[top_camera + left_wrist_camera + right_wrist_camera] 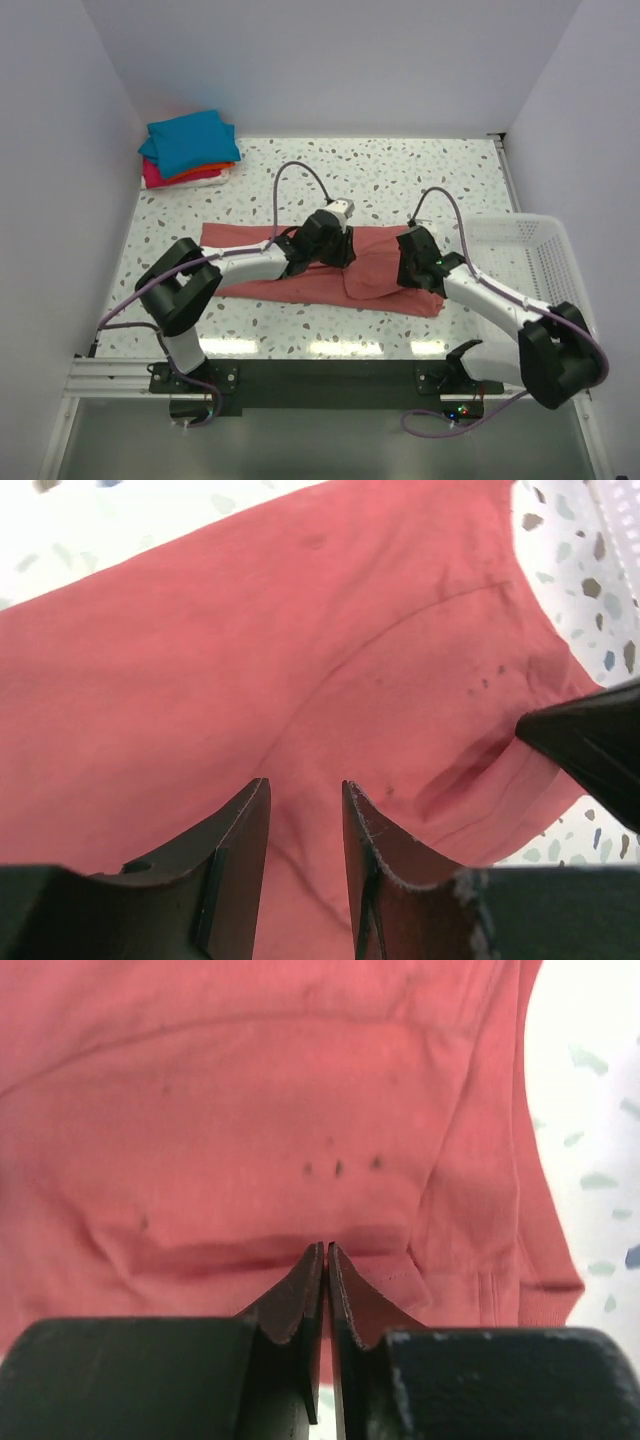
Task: Fold and stack the t-shirts
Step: Fold the tshirt
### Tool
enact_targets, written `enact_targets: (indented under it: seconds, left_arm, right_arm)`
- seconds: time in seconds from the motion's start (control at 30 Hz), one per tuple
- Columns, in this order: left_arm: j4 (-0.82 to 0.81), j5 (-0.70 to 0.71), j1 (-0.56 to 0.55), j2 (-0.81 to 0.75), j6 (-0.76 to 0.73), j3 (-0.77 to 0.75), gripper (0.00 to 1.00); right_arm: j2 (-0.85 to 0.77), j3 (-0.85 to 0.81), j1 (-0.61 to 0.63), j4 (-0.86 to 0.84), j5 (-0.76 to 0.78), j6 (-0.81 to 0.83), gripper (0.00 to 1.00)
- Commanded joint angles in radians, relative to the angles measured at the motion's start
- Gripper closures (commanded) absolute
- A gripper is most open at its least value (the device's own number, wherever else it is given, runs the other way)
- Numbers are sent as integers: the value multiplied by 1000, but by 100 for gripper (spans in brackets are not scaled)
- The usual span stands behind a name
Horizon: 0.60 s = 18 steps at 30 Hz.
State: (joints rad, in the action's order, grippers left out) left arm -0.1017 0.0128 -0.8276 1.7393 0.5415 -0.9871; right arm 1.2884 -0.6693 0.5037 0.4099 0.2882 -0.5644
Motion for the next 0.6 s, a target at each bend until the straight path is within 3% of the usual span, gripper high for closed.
enact_targets:
  seconds: [0.0,0.27,0.57]
  left_arm:
    - [-12,-31,-45,55,-64,-97,60]
    - [49,-33,-102,143,-90,-179,61]
    - [166,-16,-120,134,-109,-139,64]
  right_arm:
    - [-183,65,4,32,-98,-26,91]
    - [-348,145,9,72,-231,-65,91]
    - [-359,134,10,83,-186,-74,89]
